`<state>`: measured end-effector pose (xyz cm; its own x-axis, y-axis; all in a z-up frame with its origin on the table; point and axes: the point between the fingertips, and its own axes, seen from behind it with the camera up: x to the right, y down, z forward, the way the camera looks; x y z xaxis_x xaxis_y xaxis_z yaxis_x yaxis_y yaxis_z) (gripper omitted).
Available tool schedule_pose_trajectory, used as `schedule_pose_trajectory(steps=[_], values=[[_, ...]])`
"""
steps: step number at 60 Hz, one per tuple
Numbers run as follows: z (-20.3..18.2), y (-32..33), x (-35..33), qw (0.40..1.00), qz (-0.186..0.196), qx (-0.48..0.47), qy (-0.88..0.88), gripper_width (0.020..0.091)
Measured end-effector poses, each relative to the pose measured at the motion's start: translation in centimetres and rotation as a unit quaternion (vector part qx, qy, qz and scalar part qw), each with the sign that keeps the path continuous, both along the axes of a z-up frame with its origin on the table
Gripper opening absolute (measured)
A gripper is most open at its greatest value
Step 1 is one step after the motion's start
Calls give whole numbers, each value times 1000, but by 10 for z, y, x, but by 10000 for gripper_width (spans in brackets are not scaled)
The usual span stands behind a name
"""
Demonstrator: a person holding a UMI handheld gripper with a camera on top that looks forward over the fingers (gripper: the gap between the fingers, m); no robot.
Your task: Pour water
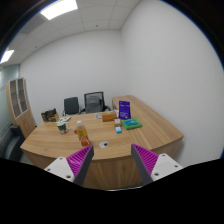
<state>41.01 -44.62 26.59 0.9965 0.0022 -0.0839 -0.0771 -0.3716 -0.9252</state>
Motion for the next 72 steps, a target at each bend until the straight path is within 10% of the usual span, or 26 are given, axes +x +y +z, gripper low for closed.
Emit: schedule_pose_trajectory(steps=[23,49,65,67,69,72], values=[[-21,29,-85,1000,8,20,-23,831],[-169,280,-223,996,76,36,-2,830],[-191,369,-234,996,57,60,-21,831],[-190,377,-234,996,59,67,-24,795],[-190,382,-240,995,63,74,-29,570],[-190,386,-237,995,56,77,-35,558]])
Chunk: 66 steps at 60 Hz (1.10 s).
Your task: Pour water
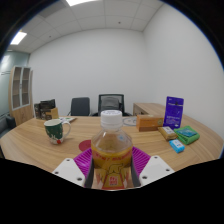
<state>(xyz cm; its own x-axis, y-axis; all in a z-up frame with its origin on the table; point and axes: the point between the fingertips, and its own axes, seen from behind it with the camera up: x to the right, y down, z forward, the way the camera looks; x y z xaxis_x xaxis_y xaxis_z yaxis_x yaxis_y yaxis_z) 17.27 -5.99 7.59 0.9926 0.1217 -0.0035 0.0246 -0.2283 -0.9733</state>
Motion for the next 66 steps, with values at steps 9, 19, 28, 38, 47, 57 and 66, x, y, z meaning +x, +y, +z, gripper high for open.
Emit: schedule_pose_trajectory(steps=[9,19,28,38,47,57,66], values=[[-1,7,0,1000,-14,-1,-13,460],[18,35,-5,996,7,-22,-82,451],[72,84,-37,965,46,11,-257,452],[110,133,-108,859,97,61,-499,451],[102,160,-154,696,136,71,-701,451],[89,166,-168,520,150,36,-840,448],[88,161,-158,434,163,-15,-886,451]])
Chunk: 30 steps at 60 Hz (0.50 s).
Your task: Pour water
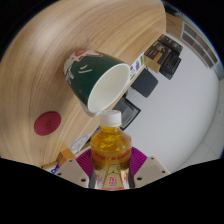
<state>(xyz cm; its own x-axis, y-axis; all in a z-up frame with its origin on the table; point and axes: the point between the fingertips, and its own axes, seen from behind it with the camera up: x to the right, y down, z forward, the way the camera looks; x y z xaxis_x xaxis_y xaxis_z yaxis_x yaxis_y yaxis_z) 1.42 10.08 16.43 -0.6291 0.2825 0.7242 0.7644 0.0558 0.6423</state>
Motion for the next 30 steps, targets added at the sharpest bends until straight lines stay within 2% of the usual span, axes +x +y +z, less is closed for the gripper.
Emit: schedule_pose_trajectory(steps=[10,15,17,26,30], values=[[-2,1,2,1000,-13,-11,16,450],[6,4,0,995,-18,15,101,452],[22,12,-8,987,-23,22,156,451],[54,9,-7,868,-57,71,488,455],[61,1,-4,805,-45,74,587,456]])
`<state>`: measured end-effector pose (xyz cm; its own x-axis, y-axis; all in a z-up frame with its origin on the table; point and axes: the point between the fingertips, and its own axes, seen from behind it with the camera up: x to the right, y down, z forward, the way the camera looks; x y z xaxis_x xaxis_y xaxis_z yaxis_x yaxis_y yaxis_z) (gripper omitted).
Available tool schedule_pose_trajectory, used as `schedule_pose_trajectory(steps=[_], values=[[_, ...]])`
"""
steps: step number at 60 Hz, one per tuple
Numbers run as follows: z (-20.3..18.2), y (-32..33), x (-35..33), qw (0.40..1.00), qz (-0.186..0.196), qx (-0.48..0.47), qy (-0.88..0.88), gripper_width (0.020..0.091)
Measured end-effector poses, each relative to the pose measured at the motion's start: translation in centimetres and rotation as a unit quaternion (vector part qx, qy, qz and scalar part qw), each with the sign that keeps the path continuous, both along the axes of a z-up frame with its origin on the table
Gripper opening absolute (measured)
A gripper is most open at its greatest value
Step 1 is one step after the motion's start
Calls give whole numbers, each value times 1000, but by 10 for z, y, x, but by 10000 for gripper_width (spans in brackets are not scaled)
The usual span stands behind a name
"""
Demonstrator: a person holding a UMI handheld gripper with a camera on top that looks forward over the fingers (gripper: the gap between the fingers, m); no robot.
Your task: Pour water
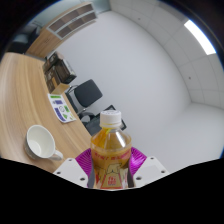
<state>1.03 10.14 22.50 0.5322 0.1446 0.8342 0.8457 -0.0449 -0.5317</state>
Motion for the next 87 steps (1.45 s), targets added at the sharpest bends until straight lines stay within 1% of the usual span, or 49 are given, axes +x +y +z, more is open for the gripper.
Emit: schedule_pose_trajectory(steps=[3,6,7,8,9,10,18,21,23,25,32,35,37,42,45,46,47,49,50,53,60,66,70,79,87], values=[[-8,-5,2,995,8,1,98,465],[-22,0,7,981,6,-22,190,464],[-31,-17,17,975,3,-13,223,462],[-31,-9,15,969,0,-34,245,462],[-47,-11,20,960,-3,-36,279,462],[-54,-10,23,952,-6,-43,302,464],[-114,-3,40,918,-10,-67,391,463],[-126,-5,39,907,1,-95,410,462],[-142,-3,36,899,7,-105,424,469],[-138,-2,36,893,15,-92,441,477],[-141,-1,47,873,12,-91,479,484],[-139,-2,45,873,21,-95,477,485],[-140,-2,45,875,22,-97,474,498],[-141,-3,45,877,14,-105,469,566],[-145,-5,44,878,9,-126,462,612],[-149,-7,44,877,6,-137,460,640],[-153,-9,44,876,3,-150,458,687],[-157,-14,44,871,-4,-172,459,802],[-155,-16,44,868,-3,-177,464,858],[-147,-25,45,861,-3,-181,476,838],[-125,-52,56,860,-17,-164,483,840],[-117,-87,66,868,-45,-160,468,840],[-101,-120,65,869,-59,-158,466,841],[-55,-205,50,879,-71,-150,448,838],[-23,-279,27,880,-77,-160,441,843]])
